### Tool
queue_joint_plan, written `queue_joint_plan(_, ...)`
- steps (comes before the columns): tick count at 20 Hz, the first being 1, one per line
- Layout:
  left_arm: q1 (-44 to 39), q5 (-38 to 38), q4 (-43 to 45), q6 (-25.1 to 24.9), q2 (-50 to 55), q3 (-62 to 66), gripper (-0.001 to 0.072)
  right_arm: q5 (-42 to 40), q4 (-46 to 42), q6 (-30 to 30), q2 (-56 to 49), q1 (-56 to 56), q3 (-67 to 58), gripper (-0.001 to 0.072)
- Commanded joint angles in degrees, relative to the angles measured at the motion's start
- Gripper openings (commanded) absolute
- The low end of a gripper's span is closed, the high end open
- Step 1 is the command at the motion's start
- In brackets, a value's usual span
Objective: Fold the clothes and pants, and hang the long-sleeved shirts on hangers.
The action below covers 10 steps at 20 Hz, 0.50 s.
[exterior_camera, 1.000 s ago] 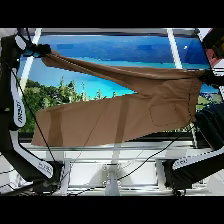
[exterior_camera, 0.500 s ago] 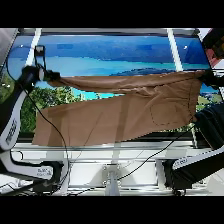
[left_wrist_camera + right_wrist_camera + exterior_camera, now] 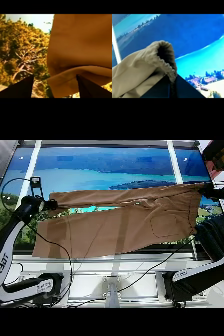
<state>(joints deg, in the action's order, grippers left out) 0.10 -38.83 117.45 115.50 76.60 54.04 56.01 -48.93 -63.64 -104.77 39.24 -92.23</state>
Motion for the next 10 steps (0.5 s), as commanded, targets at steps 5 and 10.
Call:
queue_joint_plan(5, 1.07, -1.62, -4.94, 11.58, -2.08, -0.61, 0.0604, 0.37, 0.04, 0.00, -0.02, -0.02, 0.02, 0.0035)
queue_joint_plan(10, 9.07, -1.53, -29.81, 11.82, -2.05, -0.61, 0.0604, 0.33, 0.02, 0.00, -0.02, -0.02, 0.02, 0.0035)
